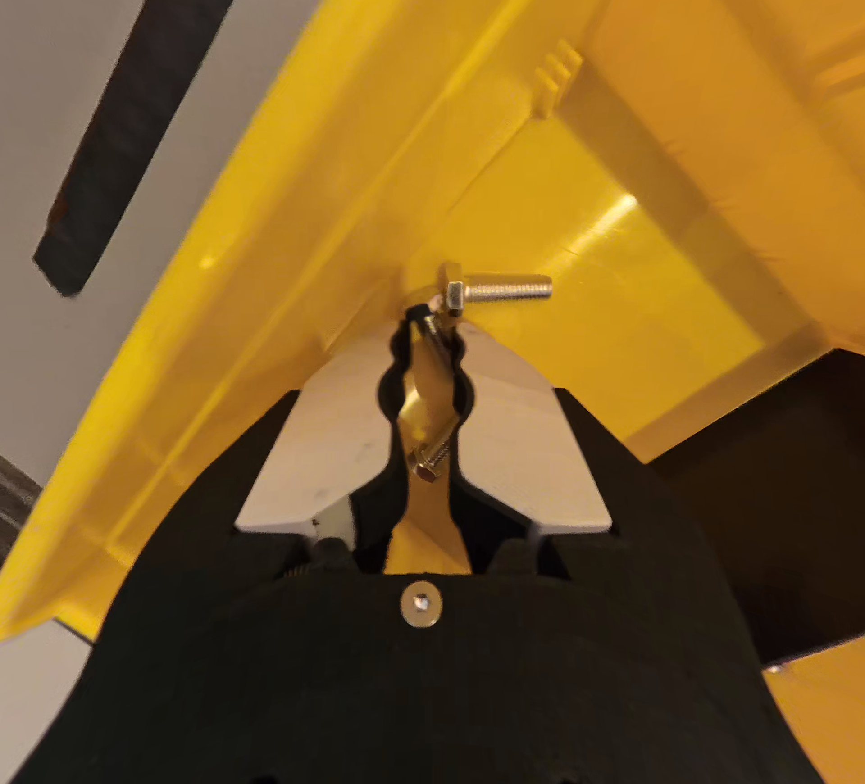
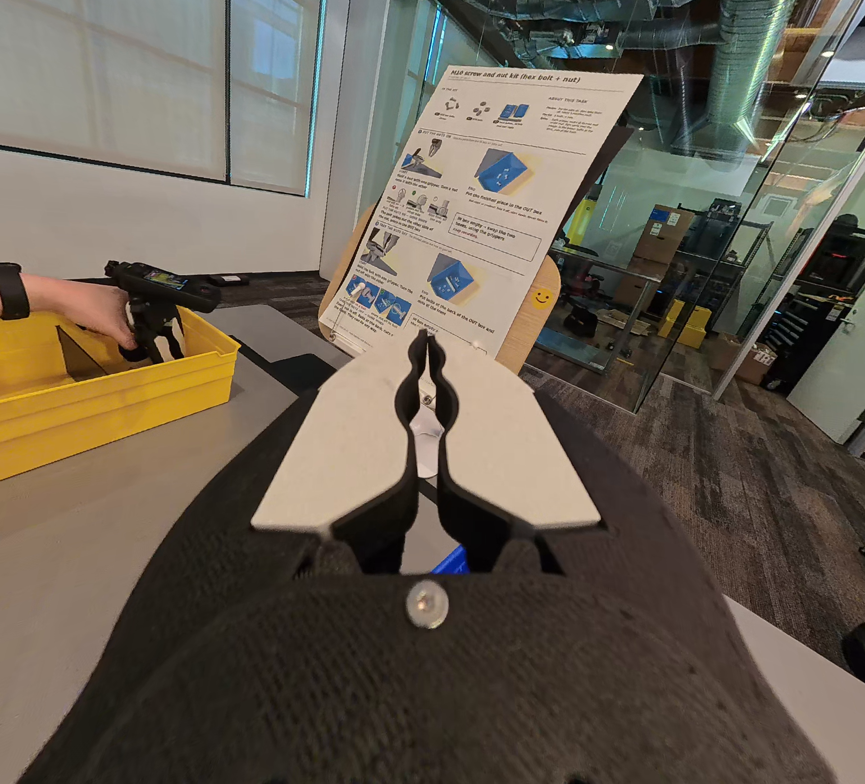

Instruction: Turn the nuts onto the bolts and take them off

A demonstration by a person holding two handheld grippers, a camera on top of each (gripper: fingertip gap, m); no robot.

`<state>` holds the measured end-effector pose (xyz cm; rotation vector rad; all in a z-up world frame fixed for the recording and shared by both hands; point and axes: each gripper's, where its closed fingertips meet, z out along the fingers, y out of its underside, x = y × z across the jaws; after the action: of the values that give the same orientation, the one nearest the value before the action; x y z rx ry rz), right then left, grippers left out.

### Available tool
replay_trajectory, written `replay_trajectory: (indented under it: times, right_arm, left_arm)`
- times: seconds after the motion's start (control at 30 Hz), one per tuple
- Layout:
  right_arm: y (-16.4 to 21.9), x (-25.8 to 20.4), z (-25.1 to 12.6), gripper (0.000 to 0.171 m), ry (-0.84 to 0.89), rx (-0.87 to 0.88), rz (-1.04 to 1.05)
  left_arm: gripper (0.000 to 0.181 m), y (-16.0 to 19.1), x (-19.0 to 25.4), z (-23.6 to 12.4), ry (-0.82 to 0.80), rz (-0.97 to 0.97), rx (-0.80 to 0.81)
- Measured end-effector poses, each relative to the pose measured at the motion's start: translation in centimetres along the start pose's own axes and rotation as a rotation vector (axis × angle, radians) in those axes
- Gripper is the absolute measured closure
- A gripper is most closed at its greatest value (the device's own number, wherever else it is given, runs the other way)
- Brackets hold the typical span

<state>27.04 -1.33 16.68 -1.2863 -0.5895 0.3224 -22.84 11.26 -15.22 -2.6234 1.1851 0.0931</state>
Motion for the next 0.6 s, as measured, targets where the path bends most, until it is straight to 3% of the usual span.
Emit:
replay_trajectory:
  times: [0.13, 0.4, 0.5, 0.6]
  right_arm:
    - [-0.1, 0.1, -0.1, 0.170, 0.001, 0.007, 0.003]
    - [-0.4, 0.4, -0.5, 0.170, -0.003, 0.027, 0.018]
    - [-0.8, 0.5, -0.8, 0.170, -0.005, 0.044, 0.019]
    - [-1.5, 0.4, -1.2, 0.170, -0.014, 0.072, 0.027]
  left_arm:
    - [0.172, 0.2, -0.7, 0.0, -0.100, 0.103, 0.013]
    - [0.172, 0.3, -1.0, -0.6, -0.132, 0.095, 0.005]
    - [0.172, -0.3, -1.0, -2.8, -0.140, 0.070, 0.052]
    - [0.172, -2.5, -0.2, -7.7, -0.176, 0.065, 0.171]
